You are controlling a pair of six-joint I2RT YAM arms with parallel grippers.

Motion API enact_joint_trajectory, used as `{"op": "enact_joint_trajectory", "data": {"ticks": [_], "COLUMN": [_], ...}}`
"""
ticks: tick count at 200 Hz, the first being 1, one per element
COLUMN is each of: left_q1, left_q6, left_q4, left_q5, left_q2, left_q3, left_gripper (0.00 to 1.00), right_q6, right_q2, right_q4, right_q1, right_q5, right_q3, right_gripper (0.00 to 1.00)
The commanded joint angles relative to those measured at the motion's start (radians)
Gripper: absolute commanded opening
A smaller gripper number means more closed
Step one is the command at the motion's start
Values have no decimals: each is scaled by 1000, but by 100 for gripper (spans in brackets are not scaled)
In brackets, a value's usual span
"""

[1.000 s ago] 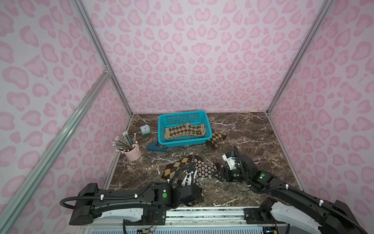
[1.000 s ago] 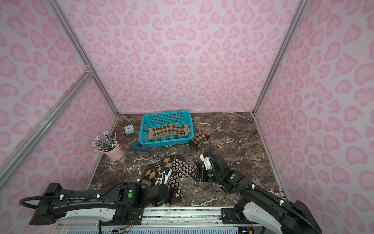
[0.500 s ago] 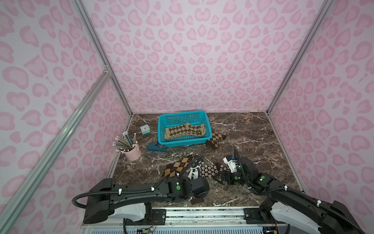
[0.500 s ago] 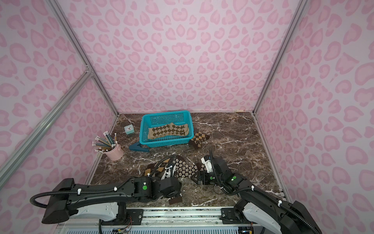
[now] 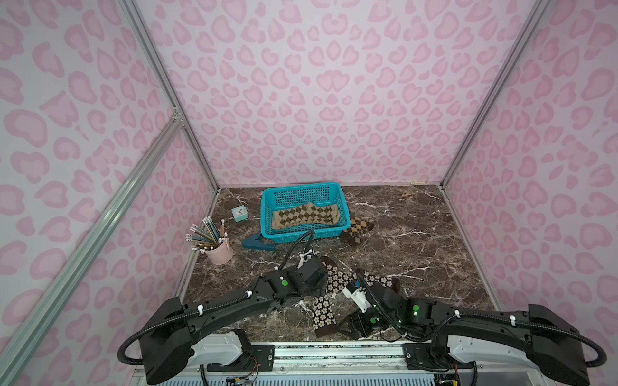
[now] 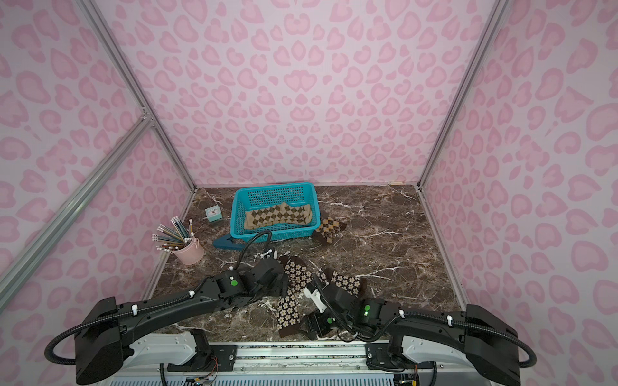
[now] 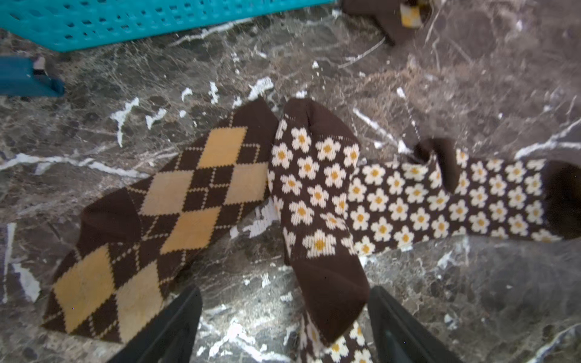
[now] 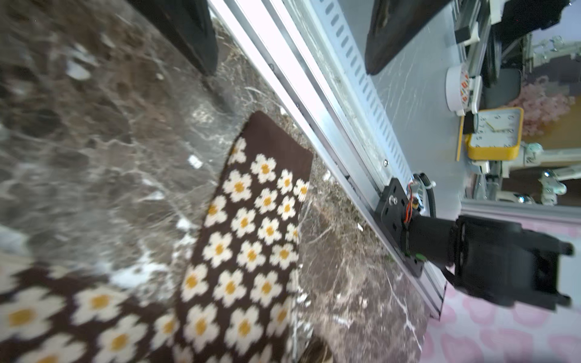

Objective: Place the socks together as a pair
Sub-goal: Adjust the sock to the sock.

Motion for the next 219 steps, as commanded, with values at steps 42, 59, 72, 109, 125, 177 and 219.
{"op": "enact_joint_trajectory", "data": {"ticks": [42, 59, 72, 109, 125, 177, 219], "left_q1": [172, 207, 225, 241, 241, 241, 242], "left_q6": [81, 90, 97, 109, 113, 117, 125], "left_q4": [12, -9, -21, -53, -57, -54, -50], "left_q5": [26, 28, 30, 26, 23, 31, 35], "left_q2": [-110, -150, -177, -229, -243, -256, -248], "left_q3": [35, 28, 21, 1, -4, -4, -5], "left_gripper": [92, 92, 92, 92, 92, 91, 91], "right_q6": [-43, -42, -13, -3, -21, -7, -3], "right_q2": [459, 577, 637, 687, 702, 796, 825], "right_q4": [-200, -269, -321, -407, -430, -554, -586], "right_q1": [237, 277, 285, 302, 306, 315, 312], "right_q5": [361, 410, 453, 572, 589, 650, 675], "right_q3": [430, 534, 580, 642, 676, 753, 740], "right_gripper": [72, 71, 66, 61, 61, 54, 25]}}
